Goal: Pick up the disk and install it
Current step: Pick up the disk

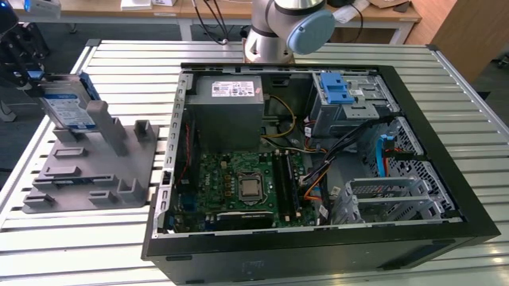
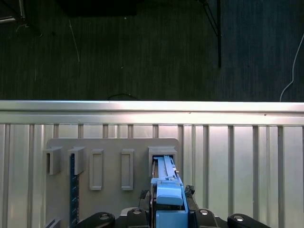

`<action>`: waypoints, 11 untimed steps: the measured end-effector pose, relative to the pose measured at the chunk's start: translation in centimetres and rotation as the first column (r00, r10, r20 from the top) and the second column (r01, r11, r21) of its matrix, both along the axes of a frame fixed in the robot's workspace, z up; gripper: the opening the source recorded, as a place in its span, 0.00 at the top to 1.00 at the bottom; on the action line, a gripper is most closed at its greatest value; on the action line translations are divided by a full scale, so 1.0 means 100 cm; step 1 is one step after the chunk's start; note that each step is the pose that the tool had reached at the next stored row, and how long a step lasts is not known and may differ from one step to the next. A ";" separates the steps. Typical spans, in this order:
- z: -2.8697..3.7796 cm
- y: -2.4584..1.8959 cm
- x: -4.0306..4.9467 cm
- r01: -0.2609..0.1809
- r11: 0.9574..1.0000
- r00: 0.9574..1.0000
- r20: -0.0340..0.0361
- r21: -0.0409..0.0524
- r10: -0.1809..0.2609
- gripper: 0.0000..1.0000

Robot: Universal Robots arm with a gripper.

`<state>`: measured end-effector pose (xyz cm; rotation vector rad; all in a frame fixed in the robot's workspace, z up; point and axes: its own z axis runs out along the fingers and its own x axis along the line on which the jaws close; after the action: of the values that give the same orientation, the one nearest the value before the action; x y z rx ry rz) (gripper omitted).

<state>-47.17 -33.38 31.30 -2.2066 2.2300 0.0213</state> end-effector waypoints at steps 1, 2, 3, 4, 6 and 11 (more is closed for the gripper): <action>0.0011 0.0000 0.0000 0.000 1.000 1.000 0.000 0.000 0.000 0.64; 0.0021 0.0000 0.0000 0.000 1.000 1.000 0.000 0.000 0.000 0.64; 0.0032 0.0000 0.0000 0.000 1.000 1.000 0.000 0.000 0.000 0.64; 0.0041 0.0000 0.0000 0.000 1.000 1.000 0.000 0.000 0.000 0.64; 0.0059 0.0000 0.0000 0.000 1.000 1.000 0.000 0.000 0.000 0.64; 0.0103 0.0000 0.0000 0.000 1.000 1.000 0.000 0.000 0.000 0.64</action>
<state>-47.17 -33.39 32.33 -2.2067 2.2299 0.0213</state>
